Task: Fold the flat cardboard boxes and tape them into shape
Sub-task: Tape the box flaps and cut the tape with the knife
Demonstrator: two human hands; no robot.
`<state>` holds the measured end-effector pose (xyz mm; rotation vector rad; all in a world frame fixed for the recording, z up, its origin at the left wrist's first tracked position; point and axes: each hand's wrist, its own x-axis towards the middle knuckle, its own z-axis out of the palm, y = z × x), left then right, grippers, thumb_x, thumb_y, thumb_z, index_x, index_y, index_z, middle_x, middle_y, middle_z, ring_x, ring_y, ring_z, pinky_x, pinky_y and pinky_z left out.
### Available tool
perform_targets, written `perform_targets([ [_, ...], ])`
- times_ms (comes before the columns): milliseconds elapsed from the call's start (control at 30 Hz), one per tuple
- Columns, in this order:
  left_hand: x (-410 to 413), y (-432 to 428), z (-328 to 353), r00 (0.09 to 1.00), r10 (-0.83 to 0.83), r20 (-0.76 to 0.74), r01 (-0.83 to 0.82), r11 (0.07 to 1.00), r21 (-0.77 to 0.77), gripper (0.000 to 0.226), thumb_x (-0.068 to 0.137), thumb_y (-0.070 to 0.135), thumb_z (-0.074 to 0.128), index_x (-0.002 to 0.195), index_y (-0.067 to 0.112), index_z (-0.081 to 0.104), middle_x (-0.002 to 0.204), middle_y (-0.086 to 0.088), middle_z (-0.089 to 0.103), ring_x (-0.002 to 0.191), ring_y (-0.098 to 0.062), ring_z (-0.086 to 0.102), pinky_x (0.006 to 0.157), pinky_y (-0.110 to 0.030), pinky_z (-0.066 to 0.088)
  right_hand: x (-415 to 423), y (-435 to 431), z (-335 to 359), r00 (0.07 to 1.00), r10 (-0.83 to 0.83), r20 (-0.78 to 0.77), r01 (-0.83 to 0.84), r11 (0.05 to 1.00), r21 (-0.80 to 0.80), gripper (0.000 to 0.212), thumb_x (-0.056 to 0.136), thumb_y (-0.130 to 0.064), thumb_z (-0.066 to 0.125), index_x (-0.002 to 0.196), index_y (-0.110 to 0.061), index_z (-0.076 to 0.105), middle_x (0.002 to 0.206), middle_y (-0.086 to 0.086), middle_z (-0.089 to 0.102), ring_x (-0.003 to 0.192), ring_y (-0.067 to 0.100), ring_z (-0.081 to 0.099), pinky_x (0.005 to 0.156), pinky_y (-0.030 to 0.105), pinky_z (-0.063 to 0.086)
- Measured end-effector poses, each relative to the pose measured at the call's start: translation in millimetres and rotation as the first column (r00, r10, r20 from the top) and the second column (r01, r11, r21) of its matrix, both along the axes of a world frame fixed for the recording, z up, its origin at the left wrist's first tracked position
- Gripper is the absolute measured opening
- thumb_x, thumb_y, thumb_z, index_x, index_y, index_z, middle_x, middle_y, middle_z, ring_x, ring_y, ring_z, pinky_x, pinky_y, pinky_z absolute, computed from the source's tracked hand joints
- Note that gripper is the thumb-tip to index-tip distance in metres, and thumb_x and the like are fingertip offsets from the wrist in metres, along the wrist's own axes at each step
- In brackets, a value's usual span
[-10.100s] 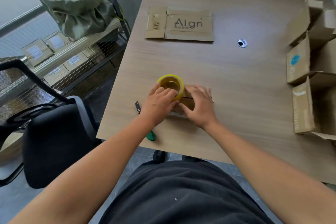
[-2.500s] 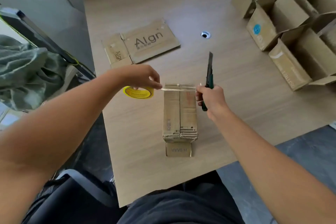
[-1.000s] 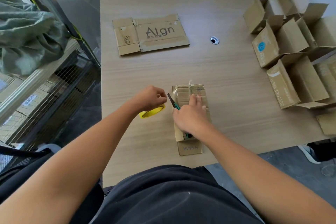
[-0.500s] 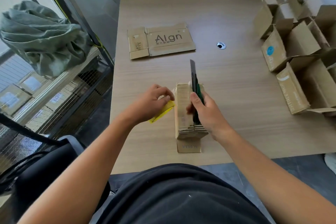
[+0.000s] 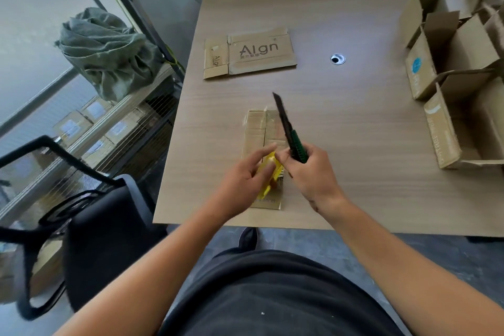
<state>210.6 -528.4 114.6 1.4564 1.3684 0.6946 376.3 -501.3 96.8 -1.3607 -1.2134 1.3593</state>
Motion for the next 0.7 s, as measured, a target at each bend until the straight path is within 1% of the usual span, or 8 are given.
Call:
perform_targets([
  [100, 11.4, -30.3, -4.3, 0.956, 0.115, 0.27, -0.115, 0.993, -0.019, 0.047, 0.097, 0.042, 0.059, 0.141, 0.031, 0.049, 0.081, -0.003, 0.071, 0.069, -0.021, 0.066, 0.063, -0.032, 0.056, 9.8, -0.5, 1.8, 0.875, -0.042, -0.482, -0.111, 0.952, -0.284, 0.024, 0.092, -0.006, 0.069, 0.071, -0.017, 0.064, 0.057, 0.002, 0.048, 0.055, 0.018, 0.047, 0.056, 0.028, 0.044],
  [167, 4.2, -36.1, 0.9, 0.94, 0.138, 0.311, -0.138, 0.99, -0.022, 0.046, 0.095, 0.047, 0.062, 0.136, 0.029, 0.051, 0.071, -0.008, 0.07, 0.061, -0.024, 0.065, 0.058, -0.032, 0.055, 14.1, -5.0, -2.6, 0.784, -0.117, -0.609, -0.165, 0.907, -0.387, 0.022, 0.09, -0.004, 0.069, 0.072, -0.015, 0.062, 0.056, 0.003, 0.045, 0.053, 0.018, 0.045, 0.055, 0.03, 0.045],
  [233, -8.3, -31.7, 8.7, 0.984, 0.072, 0.162, -0.071, 0.997, -0.013, 0.042, 0.095, 0.054, 0.059, 0.128, 0.028, 0.059, 0.065, -0.005, 0.068, 0.054, -0.02, 0.064, 0.051, -0.029, 0.052, 22.4, -9.0, -9.8, 0.811, -0.143, -0.567, -0.114, 0.912, -0.394, 0.025, 0.089, -0.003, 0.069, 0.07, -0.016, 0.061, 0.055, 0.001, 0.045, 0.05, 0.015, 0.044, 0.054, 0.028, 0.043],
  [300, -26.6, -19.4, 16.2, 0.987, -0.039, -0.156, 0.041, 0.999, 0.011, 0.034, 0.097, 0.056, 0.053, 0.118, 0.032, 0.066, 0.06, 0.005, 0.066, 0.048, -0.011, 0.061, 0.046, -0.021, 0.047, 36.5, -7.2, -15.9, 0.834, -0.23, -0.502, 0.013, 0.917, -0.398, 0.027, 0.089, -0.005, 0.07, 0.066, -0.018, 0.064, 0.052, -0.002, 0.047, 0.048, 0.013, 0.045, 0.056, 0.029, 0.041],
  [433, -68.7, 9.7, 26.9, 0.758, -0.257, -0.599, 0.225, 0.966, -0.13, 0.022, 0.093, 0.06, 0.057, 0.096, 0.043, 0.071, 0.059, 0.02, 0.065, 0.05, 0.001, 0.061, 0.048, -0.009, 0.039, 59.2, -0.3, -30.0, 0.9, -0.285, -0.329, 0.181, 0.932, -0.313, 0.027, 0.086, -0.015, 0.074, 0.062, -0.018, 0.062, 0.053, -0.001, 0.05, 0.05, 0.016, 0.048, 0.06, 0.033, 0.043],
  [500, -82.3, 28.4, 26.9, 0.658, -0.36, -0.662, 0.293, 0.932, -0.215, 0.018, 0.091, 0.059, 0.061, 0.091, 0.045, 0.072, 0.067, 0.021, 0.069, 0.065, 0.004, 0.065, 0.056, -0.01, 0.039, 54.3, -3.5, -37.7, 0.918, -0.258, -0.3, 0.14, 0.921, -0.363, 0.022, 0.086, -0.02, 0.075, 0.067, -0.015, 0.066, 0.056, 0.001, 0.054, 0.05, 0.017, 0.05, 0.056, 0.032, 0.046],
  [633, -103.7, 69.4, 10.4, 0.689, -0.38, -0.617, 0.334, 0.922, -0.195, 0.006, 0.09, 0.046, 0.071, 0.087, 0.042, 0.068, 0.119, 0.015, 0.066, 0.112, -0.008, 0.059, 0.1, -0.032, 0.044, 31.3, -0.8, -57.4, 0.926, -0.329, -0.185, 0.19, 0.83, -0.524, 0.016, 0.087, -0.021, 0.077, 0.077, -0.009, 0.072, 0.057, -0.001, 0.062, 0.051, 0.013, 0.053, 0.052, 0.028, 0.046],
  [700, -110.8, 85.1, -3.7, 0.666, -0.367, -0.649, 0.341, 0.924, -0.173, 0.009, 0.09, 0.044, 0.072, 0.085, 0.042, 0.065, 0.124, 0.013, 0.066, 0.114, -0.012, 0.059, 0.105, -0.035, 0.043, 18.1, 2.2, -70.4, 0.93, -0.35, -0.115, 0.238, 0.809, -0.538, 0.016, 0.089, -0.02, 0.075, 0.08, -0.008, 0.071, 0.057, -0.002, 0.063, 0.052, 0.012, 0.054, 0.053, 0.028, 0.046],
])
